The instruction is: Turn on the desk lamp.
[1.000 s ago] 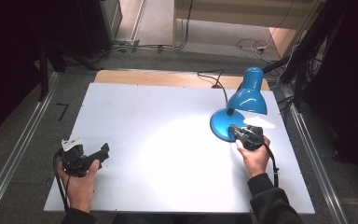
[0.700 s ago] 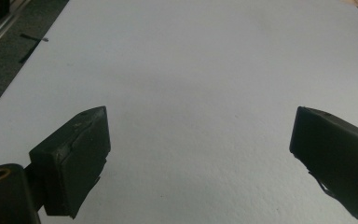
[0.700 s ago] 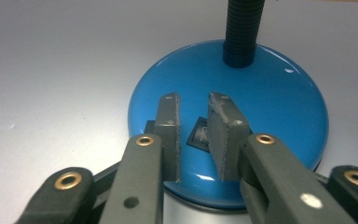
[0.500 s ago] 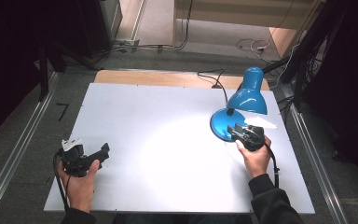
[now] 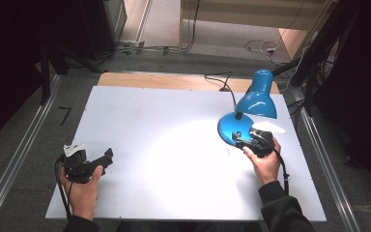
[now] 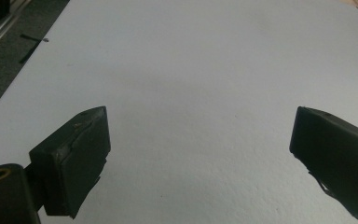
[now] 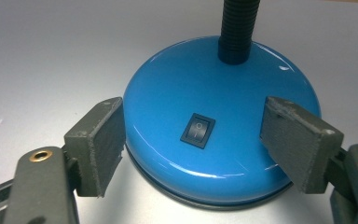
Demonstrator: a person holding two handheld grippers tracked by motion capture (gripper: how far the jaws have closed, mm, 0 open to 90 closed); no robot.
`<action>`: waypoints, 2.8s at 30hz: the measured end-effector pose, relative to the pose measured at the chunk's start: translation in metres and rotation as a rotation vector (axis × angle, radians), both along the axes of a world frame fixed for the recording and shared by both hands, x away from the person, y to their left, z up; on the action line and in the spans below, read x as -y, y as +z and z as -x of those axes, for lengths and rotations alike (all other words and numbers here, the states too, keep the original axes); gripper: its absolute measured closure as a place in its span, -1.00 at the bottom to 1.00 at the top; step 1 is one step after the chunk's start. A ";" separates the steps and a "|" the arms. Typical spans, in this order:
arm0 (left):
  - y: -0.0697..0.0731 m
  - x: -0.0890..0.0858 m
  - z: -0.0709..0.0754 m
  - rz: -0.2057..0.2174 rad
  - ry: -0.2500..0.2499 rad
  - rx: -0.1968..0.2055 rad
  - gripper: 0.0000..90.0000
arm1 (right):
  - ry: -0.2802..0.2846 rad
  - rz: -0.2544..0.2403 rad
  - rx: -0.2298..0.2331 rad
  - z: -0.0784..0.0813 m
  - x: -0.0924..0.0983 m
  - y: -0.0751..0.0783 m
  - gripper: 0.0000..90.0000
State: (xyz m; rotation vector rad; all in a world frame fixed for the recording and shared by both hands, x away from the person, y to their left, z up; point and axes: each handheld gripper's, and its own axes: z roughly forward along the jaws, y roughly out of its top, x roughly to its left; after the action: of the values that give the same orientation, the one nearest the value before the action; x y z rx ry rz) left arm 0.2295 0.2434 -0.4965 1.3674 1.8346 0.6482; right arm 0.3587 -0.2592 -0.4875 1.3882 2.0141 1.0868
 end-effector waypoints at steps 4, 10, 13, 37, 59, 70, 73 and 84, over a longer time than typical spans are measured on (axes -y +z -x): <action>0.000 0.000 0.000 0.000 -0.001 0.000 -0.88 | 0.003 0.004 -0.004 0.000 0.000 0.000 -0.54; 0.000 0.000 0.000 0.001 0.000 0.000 -0.88 | 0.011 0.016 -0.009 0.002 0.002 0.001 -0.55; 0.000 0.000 0.000 0.001 0.001 0.002 -0.88 | 0.011 0.017 -0.008 0.003 0.003 0.001 -0.55; 0.000 0.000 0.000 0.000 -0.001 0.001 -0.88 | 0.020 0.011 -0.019 0.013 0.016 0.002 -0.54; 0.000 0.001 0.000 0.003 0.000 0.001 -0.88 | 0.012 0.008 -0.023 0.021 0.032 0.005 -0.55; 0.000 0.001 0.000 0.004 0.001 0.003 -0.88 | 0.010 0.011 -0.029 0.026 0.036 0.006 -0.55; 0.000 0.000 0.000 0.006 0.001 0.003 -0.88 | 0.011 0.011 -0.026 0.027 0.038 0.006 -0.55; 0.000 0.001 0.000 0.006 0.001 0.004 -0.88 | 0.001 0.002 -0.025 0.033 0.046 0.009 -0.55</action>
State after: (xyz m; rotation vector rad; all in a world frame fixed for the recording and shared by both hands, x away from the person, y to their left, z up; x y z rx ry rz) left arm 0.2291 0.2425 -0.4961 1.3611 1.8330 0.6450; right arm 0.3262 -0.3050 -0.4781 1.4066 2.0329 1.0733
